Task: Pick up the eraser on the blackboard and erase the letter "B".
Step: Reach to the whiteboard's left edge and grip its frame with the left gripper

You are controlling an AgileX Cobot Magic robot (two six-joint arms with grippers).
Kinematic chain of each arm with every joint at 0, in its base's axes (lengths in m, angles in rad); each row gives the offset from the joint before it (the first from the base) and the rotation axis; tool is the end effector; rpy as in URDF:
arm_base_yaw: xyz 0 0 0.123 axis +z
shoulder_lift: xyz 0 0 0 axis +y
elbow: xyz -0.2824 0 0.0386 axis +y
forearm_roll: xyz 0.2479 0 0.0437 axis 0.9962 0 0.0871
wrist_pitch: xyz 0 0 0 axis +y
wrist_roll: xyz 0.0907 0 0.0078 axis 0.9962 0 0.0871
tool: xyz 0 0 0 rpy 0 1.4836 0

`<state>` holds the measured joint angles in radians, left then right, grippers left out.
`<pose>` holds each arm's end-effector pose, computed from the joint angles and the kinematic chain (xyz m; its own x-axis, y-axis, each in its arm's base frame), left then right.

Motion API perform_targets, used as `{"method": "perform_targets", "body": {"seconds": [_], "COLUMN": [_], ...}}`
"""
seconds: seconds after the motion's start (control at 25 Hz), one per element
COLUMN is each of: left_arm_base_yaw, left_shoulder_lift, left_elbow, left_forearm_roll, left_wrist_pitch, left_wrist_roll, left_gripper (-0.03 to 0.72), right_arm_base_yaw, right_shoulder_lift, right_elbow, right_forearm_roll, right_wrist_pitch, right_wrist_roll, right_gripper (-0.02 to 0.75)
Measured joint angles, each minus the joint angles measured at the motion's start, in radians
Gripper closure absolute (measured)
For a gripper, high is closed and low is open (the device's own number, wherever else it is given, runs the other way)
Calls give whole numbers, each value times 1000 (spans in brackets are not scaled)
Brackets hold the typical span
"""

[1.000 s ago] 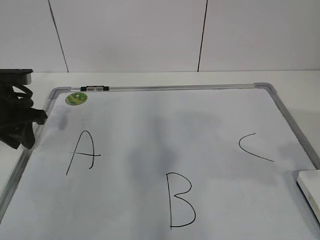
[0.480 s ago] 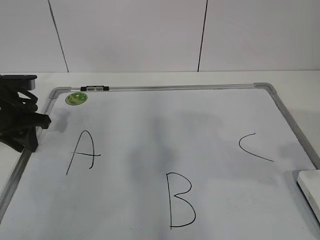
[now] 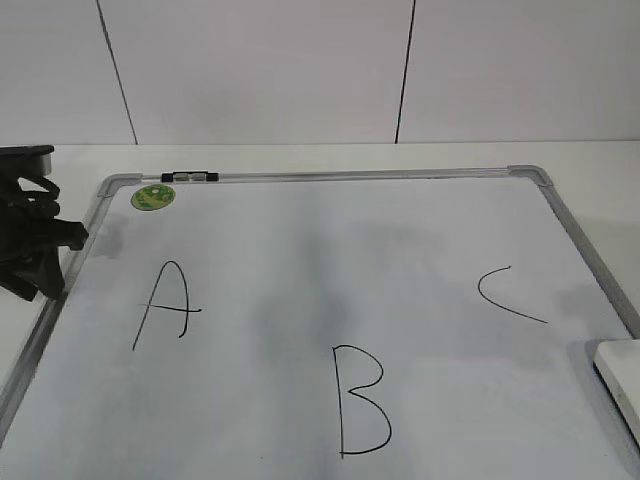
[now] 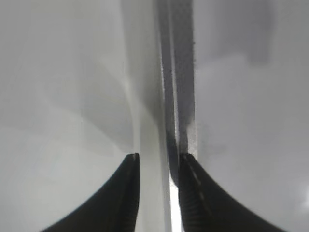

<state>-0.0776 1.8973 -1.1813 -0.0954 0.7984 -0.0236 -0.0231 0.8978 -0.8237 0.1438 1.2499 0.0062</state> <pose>0.3544 -0.0338 0.1585 -0.9902 -0.0132 -0.1387 -0.0021 0.9968 -0.0803 0.1346 0.0093 0.3080 -0.9433 0.0731 -0.3237 0.0268 0.9890 0.1453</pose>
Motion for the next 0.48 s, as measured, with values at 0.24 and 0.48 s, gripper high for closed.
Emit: {"method": "perform_targets", "body": {"seconds": [0.24,0.48], "left_arm_base_yaw": [2,2], "left_shoulder_lift": [0,0], "left_elbow": [0,0], "left_forearm_roll": [-4,-6], "left_wrist_pitch": [4,6], "left_wrist_roll": [0,0], "left_gripper": [483,484], "right_arm_base_yaw": [0,0], "right_shoulder_lift": [0,7], "right_elbow": [0,0], "right_forearm_roll": [0,0], "right_wrist_pitch": [0,0], "right_wrist_roll": [-6,-6], "right_gripper": [187,187]}}
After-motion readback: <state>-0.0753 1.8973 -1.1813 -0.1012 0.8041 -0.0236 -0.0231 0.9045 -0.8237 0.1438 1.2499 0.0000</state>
